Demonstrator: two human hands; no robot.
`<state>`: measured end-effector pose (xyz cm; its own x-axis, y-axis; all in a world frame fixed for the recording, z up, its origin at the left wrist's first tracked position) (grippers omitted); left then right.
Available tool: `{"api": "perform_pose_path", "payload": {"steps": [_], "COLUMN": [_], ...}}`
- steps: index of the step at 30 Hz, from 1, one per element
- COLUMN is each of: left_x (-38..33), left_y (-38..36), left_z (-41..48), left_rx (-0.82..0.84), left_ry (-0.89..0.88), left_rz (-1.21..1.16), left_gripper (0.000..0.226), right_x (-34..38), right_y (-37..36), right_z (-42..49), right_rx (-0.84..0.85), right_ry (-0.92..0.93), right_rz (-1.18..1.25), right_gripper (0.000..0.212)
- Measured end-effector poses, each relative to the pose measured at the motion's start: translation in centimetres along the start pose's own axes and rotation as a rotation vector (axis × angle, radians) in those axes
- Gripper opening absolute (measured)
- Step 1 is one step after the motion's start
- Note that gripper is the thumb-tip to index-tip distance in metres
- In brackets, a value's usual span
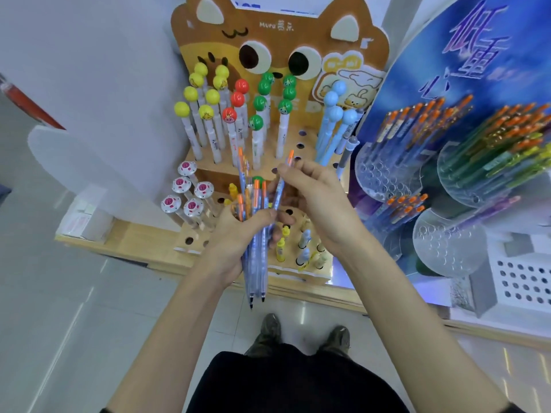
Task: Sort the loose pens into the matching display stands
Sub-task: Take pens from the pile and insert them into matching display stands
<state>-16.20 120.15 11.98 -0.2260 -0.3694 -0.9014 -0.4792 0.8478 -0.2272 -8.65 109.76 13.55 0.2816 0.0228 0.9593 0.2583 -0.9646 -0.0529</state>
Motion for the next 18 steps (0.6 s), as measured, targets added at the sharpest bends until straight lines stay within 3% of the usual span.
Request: {"api": "perform_pose_path", "payload": {"steps": [9, 15, 18], "left_x": [0.5, 1.0, 1.9], "left_y": [0.8, 0.3, -0.5], "left_z": [0.0, -0.5, -0.7], "left_rx": [-0.113, -0.041, 0.011], "left_ry": [0.05, 0.023, 0.046], "left_rz": [-0.19, -0.102, -0.103], "left_gripper": [0.015, 0.007, 0.012], "right_x": [-0.4, 0.0, -0.2], "right_y": [1.0, 3.3, 5.2], "right_z": [-1.5, -2.3, -2.6], "right_rx": [-0.115, -0.252, -0.291], "right_ry": [0.132, 0.159, 0.205], "right_rz": [0.007, 0.381, 0.266], "right_gripper": [0.016, 0.019, 0.02]}}
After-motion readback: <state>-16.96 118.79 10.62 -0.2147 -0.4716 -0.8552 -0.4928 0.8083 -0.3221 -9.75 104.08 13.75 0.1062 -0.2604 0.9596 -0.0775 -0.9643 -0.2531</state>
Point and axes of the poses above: each hand's wrist, its own z-axis towards the middle knuckle, its own y-axis out of the back of the hand, x = y × z, the point moved 1 cm from there along z, towards the middle knuckle, and after that the axes turned 10 degrees about -x, right-handed, at the moved point
